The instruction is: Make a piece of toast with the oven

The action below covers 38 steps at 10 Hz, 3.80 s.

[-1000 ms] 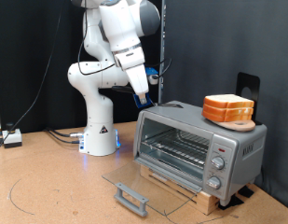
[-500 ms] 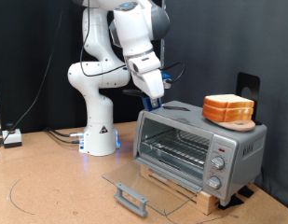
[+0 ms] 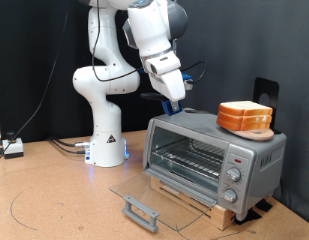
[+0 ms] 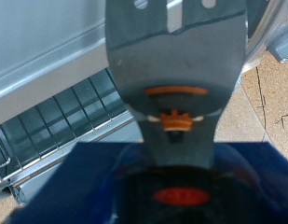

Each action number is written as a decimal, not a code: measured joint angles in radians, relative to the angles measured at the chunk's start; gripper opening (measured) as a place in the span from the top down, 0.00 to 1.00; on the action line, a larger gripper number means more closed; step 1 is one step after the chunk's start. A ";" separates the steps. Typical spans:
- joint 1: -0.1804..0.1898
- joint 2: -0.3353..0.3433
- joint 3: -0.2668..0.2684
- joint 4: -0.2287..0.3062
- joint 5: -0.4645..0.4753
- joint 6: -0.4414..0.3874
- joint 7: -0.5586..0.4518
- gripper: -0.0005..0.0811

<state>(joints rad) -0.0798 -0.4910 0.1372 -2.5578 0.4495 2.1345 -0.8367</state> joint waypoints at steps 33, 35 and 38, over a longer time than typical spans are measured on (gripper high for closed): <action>0.010 0.073 0.139 0.058 0.036 0.051 0.100 0.51; 0.019 0.073 0.146 0.061 0.057 0.051 0.100 0.51; 0.026 0.072 0.164 0.068 0.068 0.051 0.120 0.51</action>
<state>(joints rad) -0.0541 -0.4186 0.3016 -2.4899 0.5178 2.1855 -0.7169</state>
